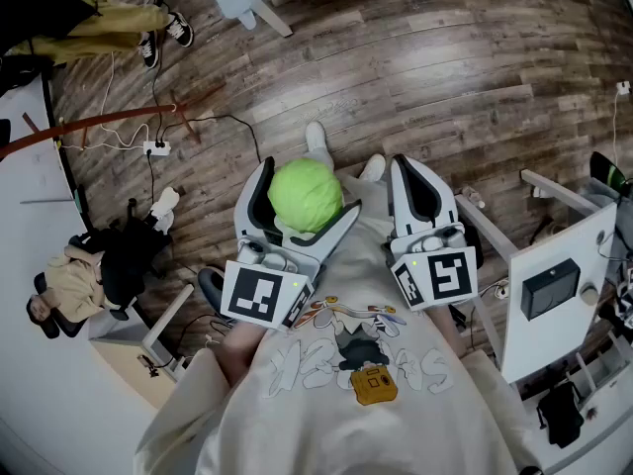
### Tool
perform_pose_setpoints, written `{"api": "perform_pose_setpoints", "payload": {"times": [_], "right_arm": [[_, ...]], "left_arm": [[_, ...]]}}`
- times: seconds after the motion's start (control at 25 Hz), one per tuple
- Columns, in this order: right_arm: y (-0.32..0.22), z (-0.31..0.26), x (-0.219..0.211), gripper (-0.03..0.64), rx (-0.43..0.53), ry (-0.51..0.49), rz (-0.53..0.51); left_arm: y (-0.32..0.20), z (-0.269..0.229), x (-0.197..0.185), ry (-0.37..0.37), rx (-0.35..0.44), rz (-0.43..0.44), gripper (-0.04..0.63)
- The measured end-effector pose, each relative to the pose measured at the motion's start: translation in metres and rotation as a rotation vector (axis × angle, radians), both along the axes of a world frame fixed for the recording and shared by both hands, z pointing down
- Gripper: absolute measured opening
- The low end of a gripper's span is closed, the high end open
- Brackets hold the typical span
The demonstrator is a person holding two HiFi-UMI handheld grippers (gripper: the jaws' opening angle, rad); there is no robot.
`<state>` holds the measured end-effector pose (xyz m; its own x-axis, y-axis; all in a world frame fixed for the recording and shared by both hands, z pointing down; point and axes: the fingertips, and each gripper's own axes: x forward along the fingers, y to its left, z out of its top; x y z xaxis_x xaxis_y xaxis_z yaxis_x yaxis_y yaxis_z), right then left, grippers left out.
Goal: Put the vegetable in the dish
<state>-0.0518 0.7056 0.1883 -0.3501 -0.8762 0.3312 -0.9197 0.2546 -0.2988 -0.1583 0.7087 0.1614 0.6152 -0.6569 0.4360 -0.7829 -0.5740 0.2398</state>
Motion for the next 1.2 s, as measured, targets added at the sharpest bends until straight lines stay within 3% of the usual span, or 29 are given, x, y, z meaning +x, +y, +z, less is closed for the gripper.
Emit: {"api": "perform_pose_setpoints", "payload": {"times": [0.28,0.44,0.68,0.84,1.04,1.2], "right_arm": [[0.02,-0.018,-0.01,0.023,0.047,0.046,-0.067],[0.015,-0.026,-0.022,0.023,0.074,0.076,-0.093],[-0.001,-0.035,-0.041,0.023,0.101,0.063,-0.075],[-0.013,-0.041,-0.062,0.023,0.105,0.043,-0.081],[-0.033,-0.039,-0.097,0.023,0.107,0.07,-0.114],[-0.051,-0.049,-0.125,0.021,0.171,0.131,-0.126]], "left_arm": [[0.016,-0.005,0.015,-0.025,0.104,0.04,0.535],[0.008,-0.011,0.009,0.0,0.134,0.016,0.535],[-0.006,-0.019,-0.017,0.001,0.18,0.001,0.535],[-0.01,-0.026,-0.034,0.025,0.15,-0.028,0.535],[-0.031,-0.028,-0.073,0.042,0.21,-0.029,0.535],[-0.045,-0.023,-0.107,0.068,0.201,-0.07,0.536]]}}
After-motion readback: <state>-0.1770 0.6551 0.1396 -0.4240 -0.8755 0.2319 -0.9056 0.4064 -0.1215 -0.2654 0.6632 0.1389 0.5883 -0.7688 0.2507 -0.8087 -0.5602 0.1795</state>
